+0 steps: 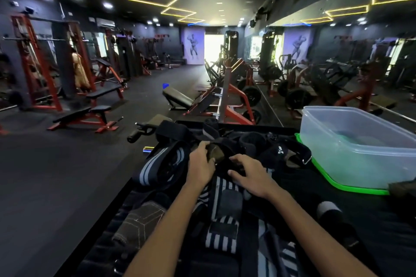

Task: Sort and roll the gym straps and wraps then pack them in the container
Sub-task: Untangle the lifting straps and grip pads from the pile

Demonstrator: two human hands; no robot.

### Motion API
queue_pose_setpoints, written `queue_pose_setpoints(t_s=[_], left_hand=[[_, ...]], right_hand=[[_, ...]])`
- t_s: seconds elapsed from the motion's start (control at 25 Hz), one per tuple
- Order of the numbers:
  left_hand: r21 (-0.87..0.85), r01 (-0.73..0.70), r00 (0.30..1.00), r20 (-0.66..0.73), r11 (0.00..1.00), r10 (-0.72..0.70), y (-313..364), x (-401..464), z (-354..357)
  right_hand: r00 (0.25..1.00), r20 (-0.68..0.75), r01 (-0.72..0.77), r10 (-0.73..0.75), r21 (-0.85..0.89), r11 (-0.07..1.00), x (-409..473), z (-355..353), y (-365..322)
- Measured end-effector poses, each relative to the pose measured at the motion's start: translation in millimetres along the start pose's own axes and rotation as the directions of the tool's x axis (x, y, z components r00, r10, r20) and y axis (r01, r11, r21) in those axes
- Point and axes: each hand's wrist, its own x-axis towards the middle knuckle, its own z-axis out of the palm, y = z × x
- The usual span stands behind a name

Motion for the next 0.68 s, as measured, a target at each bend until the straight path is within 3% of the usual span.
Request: queue_pose_setpoints(t_s=[0.16, 0.24, 0.32, 0.4, 0.44, 0.48, 0.56, 0.68], left_hand=[[-0.337, 0.013, 1.0, -0.018, 0.941, -0.02, 26, -2, -14], [-0.61, 0.008, 0.999, 0.047, 0.793, 0.026, 45, -3, -23], [-0.795, -0.025, 0.985, 0.082, 0.606, 0.15, 57, -6, -31], [-0.886, -0.07, 0.945, 0.088, 0.459, 0.315, 59, -8, -34], [-0.908, -0.077, 0.919, 0.095, 0.412, 0.382, 60, -9, -34], [-0.921, -0.071, 0.896, 0.109, 0.382, 0.43, 58, -10, -32], [-0.921, -0.042, 0.879, 0.15, 0.388, 0.453, 56, -11, -27], [-0.759, -0.056, 0.92, 0.213, 0.649, 0.329, 48, -13, -12]], right_hand=[[0.975, -0.183, -0.052, 0.13, 0.379, 0.924, -6, -11, 1], [0.959, -0.132, -0.102, 0.251, 0.665, 0.74, -10, -23, -3], [0.955, 0.001, -0.143, 0.297, 0.878, 0.457, -18, -38, -7], [0.948, 0.084, -0.158, 0.306, 0.961, 0.226, -27, -53, -5], [0.953, 0.091, -0.145, 0.29, 0.974, 0.172, -32, -58, -2], [0.961, 0.074, -0.12, 0.267, 0.98, 0.161, -36, -63, -1], [0.967, -0.006, -0.059, 0.255, 0.968, 0.244, -41, -67, 0], [0.895, -0.218, 0.064, 0.389, 0.926, 0.372, -39, -62, 7]])
